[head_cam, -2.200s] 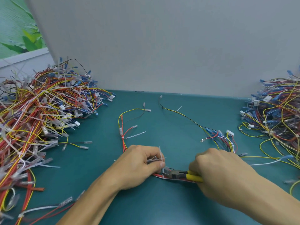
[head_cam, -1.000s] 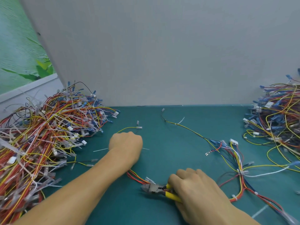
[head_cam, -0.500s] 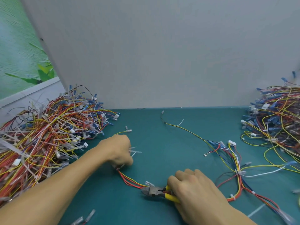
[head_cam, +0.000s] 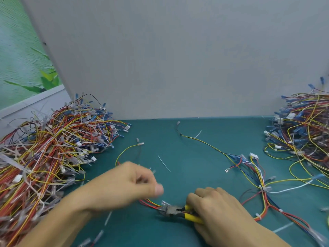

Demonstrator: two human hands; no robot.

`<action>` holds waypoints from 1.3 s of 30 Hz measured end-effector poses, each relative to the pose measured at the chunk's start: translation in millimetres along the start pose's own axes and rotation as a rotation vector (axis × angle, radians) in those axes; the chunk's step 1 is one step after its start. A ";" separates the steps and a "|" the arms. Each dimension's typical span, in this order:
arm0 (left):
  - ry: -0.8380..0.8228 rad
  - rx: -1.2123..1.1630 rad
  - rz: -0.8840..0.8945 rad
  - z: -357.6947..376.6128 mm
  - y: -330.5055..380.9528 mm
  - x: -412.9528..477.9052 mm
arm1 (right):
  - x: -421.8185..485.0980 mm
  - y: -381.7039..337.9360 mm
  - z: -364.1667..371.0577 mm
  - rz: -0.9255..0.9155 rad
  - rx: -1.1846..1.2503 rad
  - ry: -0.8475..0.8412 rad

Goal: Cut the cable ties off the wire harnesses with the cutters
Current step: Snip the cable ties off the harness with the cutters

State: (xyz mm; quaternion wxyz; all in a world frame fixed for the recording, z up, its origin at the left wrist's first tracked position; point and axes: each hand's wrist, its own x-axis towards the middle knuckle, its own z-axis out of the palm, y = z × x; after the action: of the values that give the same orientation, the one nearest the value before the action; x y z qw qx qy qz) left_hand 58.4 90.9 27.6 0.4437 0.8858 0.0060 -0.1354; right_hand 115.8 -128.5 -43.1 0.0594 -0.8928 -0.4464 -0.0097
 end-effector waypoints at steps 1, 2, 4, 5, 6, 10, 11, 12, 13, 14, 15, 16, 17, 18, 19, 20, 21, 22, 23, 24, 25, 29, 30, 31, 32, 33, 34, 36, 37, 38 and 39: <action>-0.099 0.014 0.002 6.8 1.7 -8.5 | -0.1 0.6 0.1 0.012 0.000 0.004; -0.197 0.043 -0.006 13.7 2.0 -15.4 | -0.9 2.0 1.6 0.020 0.008 0.003; -0.335 0.205 -0.027 23.3 0.1 -25.9 | -0.7 4.7 1.6 0.027 0.022 0.004; -0.358 0.299 -0.020 22.4 0.2 -29.4 | -0.8 5.8 1.5 0.029 0.017 0.003; -0.348 0.339 -0.008 18.3 0.5 -30.9 | -0.7 7.2 1.8 0.030 0.009 0.002; 0.108 0.421 -0.080 -5.9 -9.6 -13.4 | -1.0 7.6 2.3 0.056 0.019 -0.012; 0.252 0.567 -0.198 -8.1 -14.9 -3.6 | -0.6 6.6 2.0 0.058 0.016 -0.018; 0.341 0.693 -0.357 -8.2 -20.6 5.7 | -0.3 5.7 1.2 0.058 0.013 -0.019; 0.368 0.736 -0.498 -6.5 -27.3 14.6 | -0.2 5.1 0.3 0.059 0.011 -0.029; 0.379 0.703 -0.584 -2.8 -33.7 21.5 | -0.4 4.7 -0.2 0.061 0.013 -0.034; 0.402 0.639 -0.620 0.5 -39.8 27.6 | -0.7 4.2 -1.2 0.066 0.018 -0.039; 0.446 0.552 -0.623 3.1 -44.6 32.6 | -0.8 4.3 -1.7 0.071 0.022 -0.038; 0.508 0.445 -0.593 5.8 -47.3 36.4 | -1.0 4.2 -2.2 0.073 0.026 -0.042; 0.574 0.312 -0.536 9.3 -49.3 39.8 | -1.3 4.0 -2.3 0.072 0.031 -0.042; 0.634 0.131 -0.465 13.6 -50.0 42.6 | -1.5 3.5 -2.6 0.071 0.040 -0.040; 0.673 -0.098 -0.390 18.5 -48.8 44.2 | -1.9 3.3 -2.2 0.066 0.043 -0.037; 0.693 -0.351 -0.315 22.8 -45.8 44.3 | -2.4 3.8 -2.1 0.066 0.050 -0.035; 0.694 -0.580 -0.242 25.6 -41.8 43.0 | -2.7 5.8 -1.8 0.070 0.077 -0.030; 0.689 -0.764 -0.182 28.1 -37.6 41.6 | -3.3 8.6 -2.6 0.077 0.126 -0.036; 0.666 -0.912 -0.138 30.9 -34.3 39.7 | -3.8 12.3 -4.4 0.082 0.190 -0.060; 0.629 -1.025 -0.111 33.5 -32.2 38.0 | -4.4 16.3 -7.7 0.091 0.262 -0.102; 0.467 -1.283 -0.117 49.0 -27.2 35.5 | -4.4 22.2 -21.0 0.199 0.580 -0.079; 0.444 -1.307 -0.127 53.2 -26.0 35.9 | -2.9 20.8 -21.9 0.224 0.608 -0.022; 0.434 -1.317 -0.129 56.8 -25.3 36.1 | -0.6 17.9 -22.4 0.247 0.642 0.027; 0.434 -1.317 -0.124 59.3 -25.0 36.3 | 2.8 13.9 -22.3 0.273 0.713 0.076; 0.436 -1.310 -0.114 61.2 -25.0 36.4 | 6.9 9.1 -22.6 0.304 0.824 0.122; 0.438 -1.298 -0.108 62.8 -25.3 36.2 | 12.0 4.0 -22.9 0.335 0.950 0.173; 0.434 -1.266 -0.107 65.5 -26.4 35.8 | 23.8 -5.7 -22.6 0.377 1.163 0.284; 0.426 -1.250 -0.108 66.7 -27.4 35.6 | 30.5 -10.1 -21.6 0.396 1.229 0.338; 0.414 -1.238 -0.105 67.6 -28.3 35.5 | 37.6 -13.8 -20.3 0.416 1.265 0.380; 0.394 -1.227 -0.096 68.2 -28.9 35.2 | 44.0 -17.0 -19.3 0.435 1.277 0.407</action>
State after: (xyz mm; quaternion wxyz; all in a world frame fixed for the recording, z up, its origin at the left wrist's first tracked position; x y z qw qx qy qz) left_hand 72.5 50.8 -42.6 0.8535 0.4784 0.2032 0.0379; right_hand 129.3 -85.7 -19.2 0.6547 -0.7329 -0.1560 0.0992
